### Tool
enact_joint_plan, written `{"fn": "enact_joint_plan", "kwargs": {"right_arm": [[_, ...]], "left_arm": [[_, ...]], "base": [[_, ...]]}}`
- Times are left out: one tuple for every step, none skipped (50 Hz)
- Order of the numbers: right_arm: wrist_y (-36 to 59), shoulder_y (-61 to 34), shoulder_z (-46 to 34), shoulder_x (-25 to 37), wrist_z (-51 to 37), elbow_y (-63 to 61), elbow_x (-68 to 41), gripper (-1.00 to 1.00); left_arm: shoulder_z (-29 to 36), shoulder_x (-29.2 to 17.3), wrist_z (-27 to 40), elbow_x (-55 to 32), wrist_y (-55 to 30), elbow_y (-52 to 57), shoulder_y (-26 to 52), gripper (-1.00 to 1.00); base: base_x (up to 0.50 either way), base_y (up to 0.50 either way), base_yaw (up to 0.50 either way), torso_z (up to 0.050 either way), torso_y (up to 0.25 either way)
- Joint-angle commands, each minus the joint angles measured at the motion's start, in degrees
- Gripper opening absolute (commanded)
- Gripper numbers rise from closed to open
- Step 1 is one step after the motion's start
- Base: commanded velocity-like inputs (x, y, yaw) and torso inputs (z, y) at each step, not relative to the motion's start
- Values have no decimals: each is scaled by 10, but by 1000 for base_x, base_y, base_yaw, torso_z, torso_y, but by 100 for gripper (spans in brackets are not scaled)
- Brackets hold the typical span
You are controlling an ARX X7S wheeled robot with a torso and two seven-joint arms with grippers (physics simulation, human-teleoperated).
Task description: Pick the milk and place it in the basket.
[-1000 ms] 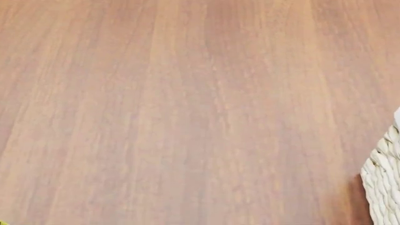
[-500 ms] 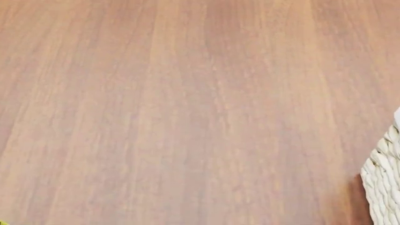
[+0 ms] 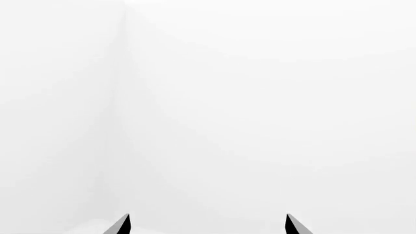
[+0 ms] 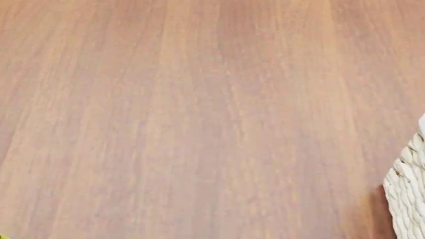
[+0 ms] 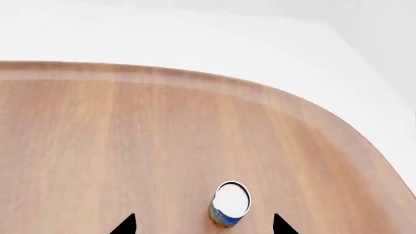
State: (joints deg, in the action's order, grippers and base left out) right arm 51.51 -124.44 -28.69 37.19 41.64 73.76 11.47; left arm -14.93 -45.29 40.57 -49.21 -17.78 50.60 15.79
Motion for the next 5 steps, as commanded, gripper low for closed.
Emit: {"fn": "enact_joint_plan", "kwargs": {"right_arm": [[-41, -20, -7, -21, -43, 12, -70, 100], [-41, -22, -4, -22, -48, 12, -77, 100], [-47, -22, -8, -24, -50, 12, -79, 100], [-49, -22, -8, -25, -51, 12, -84, 100], [-53, -23, -12, -26, -50, 12, -86, 100]], "left_arm": [[-7, 10, -14, 19, -7, 3, -1, 100], [-7, 10, -14, 19, -7, 3, -2, 100], [-8, 10, -14, 19, -7, 3, -2, 100], [-8, 10, -14, 19, -7, 3, -2, 100], [-8, 10, -14, 19, -6, 3, -2, 100]], "base": [[0, 0, 0, 0, 0], [0, 0, 0, 0, 0], [0, 0, 0, 0, 0], [0, 0, 0, 0, 0], [0, 0, 0, 0, 0]]}}
